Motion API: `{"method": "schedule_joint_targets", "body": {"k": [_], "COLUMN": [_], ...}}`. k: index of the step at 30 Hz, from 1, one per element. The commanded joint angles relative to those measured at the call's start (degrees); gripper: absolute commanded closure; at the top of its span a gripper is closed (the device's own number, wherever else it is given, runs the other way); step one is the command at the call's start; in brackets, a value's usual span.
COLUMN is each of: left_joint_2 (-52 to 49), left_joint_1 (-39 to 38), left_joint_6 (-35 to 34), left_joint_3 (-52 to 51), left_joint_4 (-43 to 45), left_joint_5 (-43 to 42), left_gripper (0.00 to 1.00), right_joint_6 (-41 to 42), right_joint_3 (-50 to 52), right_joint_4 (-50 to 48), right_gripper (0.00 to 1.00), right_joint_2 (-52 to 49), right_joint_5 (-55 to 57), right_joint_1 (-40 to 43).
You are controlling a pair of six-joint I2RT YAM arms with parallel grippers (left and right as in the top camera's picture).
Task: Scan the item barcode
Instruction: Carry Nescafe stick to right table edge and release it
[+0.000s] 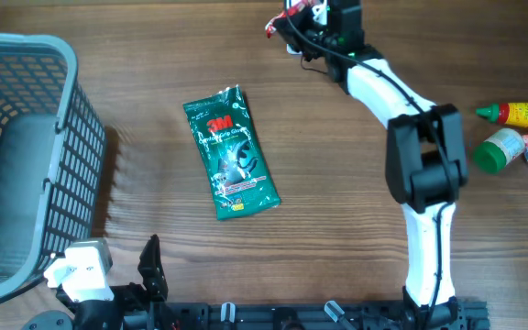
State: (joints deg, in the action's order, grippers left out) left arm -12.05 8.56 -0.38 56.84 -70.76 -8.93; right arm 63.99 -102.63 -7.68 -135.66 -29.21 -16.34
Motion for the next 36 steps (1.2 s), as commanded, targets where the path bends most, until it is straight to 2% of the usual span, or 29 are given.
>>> {"method": "schedule_joint_targets", "body": {"k": [1, 9, 11, 16, 20, 23, 28, 33, 36], "left_joint_2": [0.4, 0.4, 0.4, 0.4, 0.4, 0.4, 0.4, 0.4, 0.4], "left_joint_1": [0.3, 0.3, 0.3, 0.3, 0.3, 0.3, 0.3, 0.3, 0.3], "left_joint_6": [-0.8, -0.8, -0.8, -0.8, -0.8, -0.8, -0.8, -0.8, -0.8], "left_joint_3": [0.0, 0.0, 0.0, 0.0, 0.0, 0.0, 0.0, 0.0, 0.0], "left_joint_4": [0.2, 0.2, 0.2, 0.2, 0.2, 0.2, 0.2, 0.2, 0.2], "left_joint_5": [-0.7, -0.7, -0.7, -0.7, -0.7, -0.7, -0.7, -0.7, -0.7], "left_gripper": [0.0, 0.0, 0.0, 0.0, 0.0, 0.0, 0.0, 0.0, 0.0], "right_joint_6": [1.0, 0.2, -3.0, -10.3, -9.4, -6.8, -4.0, -4.0, -2.7], "right_joint_3": [-1.6, -1.6, -1.6, -1.6, -1.6, -1.6, -1.3, -0.8, -0.8], "right_joint_4": [-0.6, -0.2, 0.5, 12.1, 20.8, 24.3, 32.2, 32.6, 35.7], "right_gripper": [0.95, 0.95, 0.95, 0.95, 0.95, 0.96, 0.95, 0.95, 0.95], "right_joint_2": [-3.5, -3.8, -3.6, 3.1, 13.6, 16.2, 14.6, 11.0, 8.3], "right_joint_5": [2.3, 4.4, 4.3, 7.3, 6.9, 7.0, 12.3, 15.0, 21.8], "right_joint_1": [-2.2, -3.5, -3.5, -2.2, 4.4, 10.8, 24.1, 31.3, 34.7]}}
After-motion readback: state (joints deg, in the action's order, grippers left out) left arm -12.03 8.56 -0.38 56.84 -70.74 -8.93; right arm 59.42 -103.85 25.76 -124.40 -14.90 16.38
